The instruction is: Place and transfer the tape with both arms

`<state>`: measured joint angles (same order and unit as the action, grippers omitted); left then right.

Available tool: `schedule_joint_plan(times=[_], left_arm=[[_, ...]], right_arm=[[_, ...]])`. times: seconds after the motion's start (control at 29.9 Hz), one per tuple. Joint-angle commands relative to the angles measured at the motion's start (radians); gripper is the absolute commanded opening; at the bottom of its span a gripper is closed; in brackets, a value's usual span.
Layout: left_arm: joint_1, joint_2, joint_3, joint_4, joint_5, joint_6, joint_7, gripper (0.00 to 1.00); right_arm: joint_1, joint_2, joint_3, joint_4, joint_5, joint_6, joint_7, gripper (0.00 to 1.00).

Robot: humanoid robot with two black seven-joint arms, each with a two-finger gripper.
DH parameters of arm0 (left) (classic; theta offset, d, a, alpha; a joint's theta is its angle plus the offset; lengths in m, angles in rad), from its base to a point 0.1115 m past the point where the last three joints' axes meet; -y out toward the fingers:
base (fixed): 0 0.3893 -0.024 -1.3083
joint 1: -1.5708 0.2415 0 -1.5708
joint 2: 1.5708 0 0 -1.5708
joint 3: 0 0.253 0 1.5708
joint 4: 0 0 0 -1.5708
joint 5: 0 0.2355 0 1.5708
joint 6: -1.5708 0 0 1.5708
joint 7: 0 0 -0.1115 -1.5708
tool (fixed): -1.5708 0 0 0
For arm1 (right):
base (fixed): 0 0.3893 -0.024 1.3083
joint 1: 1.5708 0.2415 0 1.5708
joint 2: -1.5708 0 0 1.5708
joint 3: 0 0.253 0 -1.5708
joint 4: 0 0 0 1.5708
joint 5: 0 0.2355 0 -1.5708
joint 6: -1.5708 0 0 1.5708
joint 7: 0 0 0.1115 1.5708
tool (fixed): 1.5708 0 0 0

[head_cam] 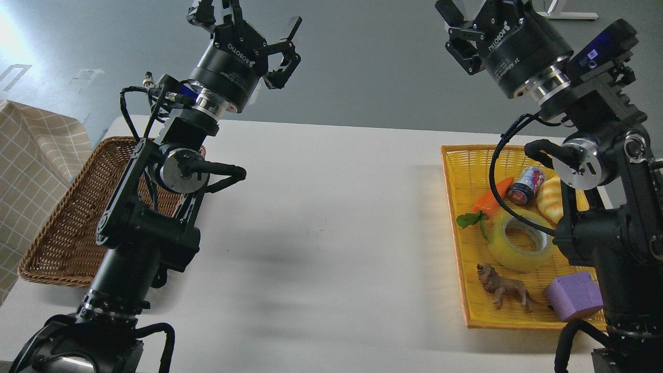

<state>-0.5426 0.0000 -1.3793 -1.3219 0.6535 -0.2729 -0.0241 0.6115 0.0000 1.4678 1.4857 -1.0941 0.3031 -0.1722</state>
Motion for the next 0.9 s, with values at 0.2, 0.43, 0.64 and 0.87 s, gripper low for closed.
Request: schedule_joint_plan(times=[0.2,0.43,0.64,0.87], left_arm=[[0.003,0.000,0.002,0.000,0.000,-0.058,0.000,0.98],[0.003,0.000,-0.001,0.000,-0.002,-0.058,0.000,0.98],[0.004,0.000,-0.001,0.000,-0.002,-0.058,0.000,0.98],[0.003,0.000,-0.001,0.000,-0.002,-0.058,0.000,0.98]], right_arm=[[-0.024,0.000,0.000,0.028,0.002,0.005,0.002,1.00],[-0.024,0.000,-0.001,0.047,0.003,0.008,0.005,1.00],[-0.024,0.000,-0.003,0.047,0.003,0.008,0.005,1.00],[-0.024,0.000,-0.004,0.044,0.003,0.008,0.003,1.00]])
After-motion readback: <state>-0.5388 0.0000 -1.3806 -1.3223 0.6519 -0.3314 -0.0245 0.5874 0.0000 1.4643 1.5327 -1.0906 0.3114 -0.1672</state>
